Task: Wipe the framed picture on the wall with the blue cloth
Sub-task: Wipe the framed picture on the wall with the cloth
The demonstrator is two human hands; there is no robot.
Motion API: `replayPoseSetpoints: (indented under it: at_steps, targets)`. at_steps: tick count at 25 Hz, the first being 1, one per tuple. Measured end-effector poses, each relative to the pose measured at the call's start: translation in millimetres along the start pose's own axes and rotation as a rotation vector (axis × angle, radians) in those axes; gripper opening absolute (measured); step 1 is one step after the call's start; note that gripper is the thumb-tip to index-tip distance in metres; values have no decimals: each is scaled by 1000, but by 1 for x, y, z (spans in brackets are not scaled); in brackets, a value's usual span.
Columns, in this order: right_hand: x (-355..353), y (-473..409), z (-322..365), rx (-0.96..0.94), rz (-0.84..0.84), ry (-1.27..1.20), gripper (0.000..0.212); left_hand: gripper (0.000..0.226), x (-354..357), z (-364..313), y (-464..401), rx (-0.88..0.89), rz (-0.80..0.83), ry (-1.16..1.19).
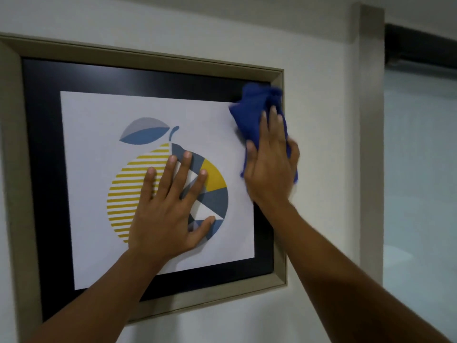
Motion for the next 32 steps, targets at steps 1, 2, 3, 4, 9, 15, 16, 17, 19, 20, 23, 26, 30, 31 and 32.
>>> replayPoseSetpoints:
  at_steps: [1, 2, 3, 4, 9, 15, 16, 17, 19, 20, 23, 26, 30, 31, 32]
  targets:
    - [-1, 31, -3, 16, 28, -9, 58, 86, 0, 1, 0, 0, 7, 3]
    - [0, 67, -8, 43, 67, -3, 60, 86, 0, 1, 0, 3, 13, 7]
    - [-1, 105, -10, 77, 108, 12, 62, 87, -1, 1, 0, 4, 19, 12]
    - [-1, 138, -9, 114, 135, 21, 64, 86, -1, 1, -1, 5, 24, 15]
    - [12, 189, 18, 163, 75, 11, 60, 87, -1, 1, -2, 6, 47, 26]
    - [12, 202, 10, 112, 284, 140, 57, 84, -2, 2, 0, 17, 74, 37]
    - [6, 201, -4, 153, 278, 168, 58, 85, -2, 2, -1, 9, 74, 46]
    - [1, 196, -14, 162, 280, 197, 59, 86, -2, 1, -1, 5, 75, 52]
    - [-4, 182, -20, 125, 291, 184, 61, 86, -3, 2, -2, 7, 77, 52]
    - [-3, 169, -18, 105, 270, 143, 61, 86, -3, 2, -2, 13, 77, 55]
    - [0, 97, -3, 87, 171, 42, 57, 87, 1, 2, 0, 14, 81, 80]
    - [0, -8, 16, 106, 86, -12, 59, 86, 1, 1, -1, 10, 80, 92]
    - [9, -62, 39, 91, 46, -33, 61, 84, -1, 2, -2, 0, 71, 81]
    - [8, -60, 33, 71, 45, -15, 59, 84, -1, 2, -1, 3, 65, 84]
    - [5, -54, 23, 50, 59, 9, 58, 83, -1, 1, -1, 2, 56, 87]
Point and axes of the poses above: each hand's wrist, its own y-axis away from the middle knuckle, its own x-axis out of the palm, z = x × y, the point moved 1 cm from there along -y, towards the middle knuckle, and after that the axes turned 5 degrees about -y, right-handed, at the moved point
